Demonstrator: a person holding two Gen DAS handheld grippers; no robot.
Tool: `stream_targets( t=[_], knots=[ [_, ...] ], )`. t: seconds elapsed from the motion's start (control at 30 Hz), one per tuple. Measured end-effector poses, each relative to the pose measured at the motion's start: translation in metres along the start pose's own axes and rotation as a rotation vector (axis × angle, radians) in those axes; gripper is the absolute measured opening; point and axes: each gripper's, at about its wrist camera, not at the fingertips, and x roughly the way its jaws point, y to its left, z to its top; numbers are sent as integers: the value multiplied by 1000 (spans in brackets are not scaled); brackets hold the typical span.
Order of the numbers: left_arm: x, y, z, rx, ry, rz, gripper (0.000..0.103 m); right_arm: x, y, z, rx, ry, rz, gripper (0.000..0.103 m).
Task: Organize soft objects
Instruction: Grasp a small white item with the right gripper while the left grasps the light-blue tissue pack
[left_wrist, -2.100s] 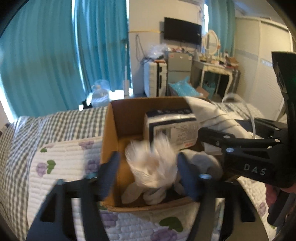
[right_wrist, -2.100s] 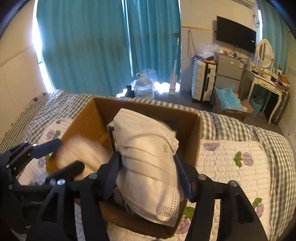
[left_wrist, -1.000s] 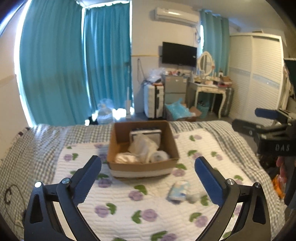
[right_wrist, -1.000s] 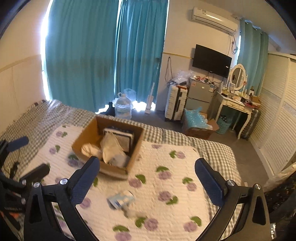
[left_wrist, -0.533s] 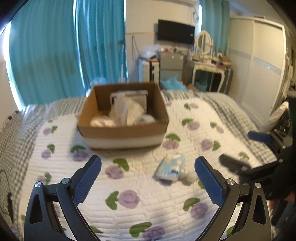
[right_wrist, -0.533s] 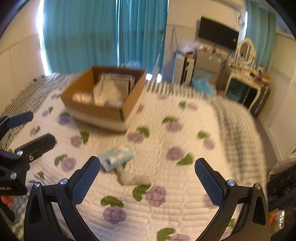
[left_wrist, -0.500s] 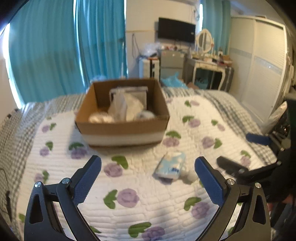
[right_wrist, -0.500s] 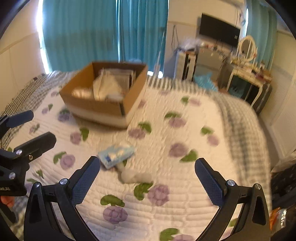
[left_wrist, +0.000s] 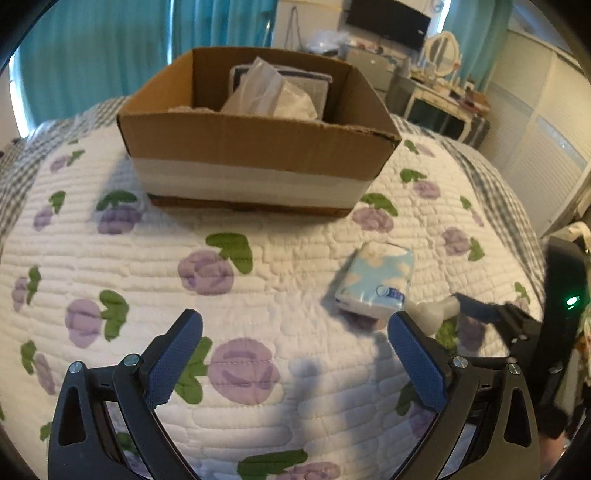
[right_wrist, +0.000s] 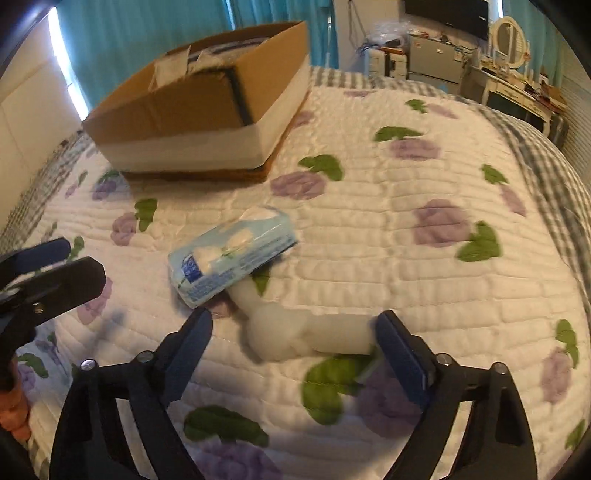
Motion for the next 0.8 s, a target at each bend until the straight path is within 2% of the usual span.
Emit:
stream_targets(
  t=[0.1,0.23,0.27,0.3,0.43,0.57,0.8],
  knots=[
    [0,1,0,-1,7,-5,102,5,3,-1,-12,2,-53,63],
    [-1,2,1,-4,8,-7,102,-8,-5,-1,10,-13,-36,49],
    [-1,2,1,-4,8,-6,102,-12,-6,-2,7,-14,-34,37],
    [-1,1,1,-2,8,-4,102,-18,-7,-4,0,-21,-14,33],
    [-4,-3,1,15,1,5,102,-37,-6,-14,-26,-26,-13,29],
    [-8,-9,3,39,-4,13,102,-58,-13,-23,-10,-59,-13,16],
    [-8,-36,4,114,-5,22,102,-84,-47,-20,58,-137,-89,12]
  ],
)
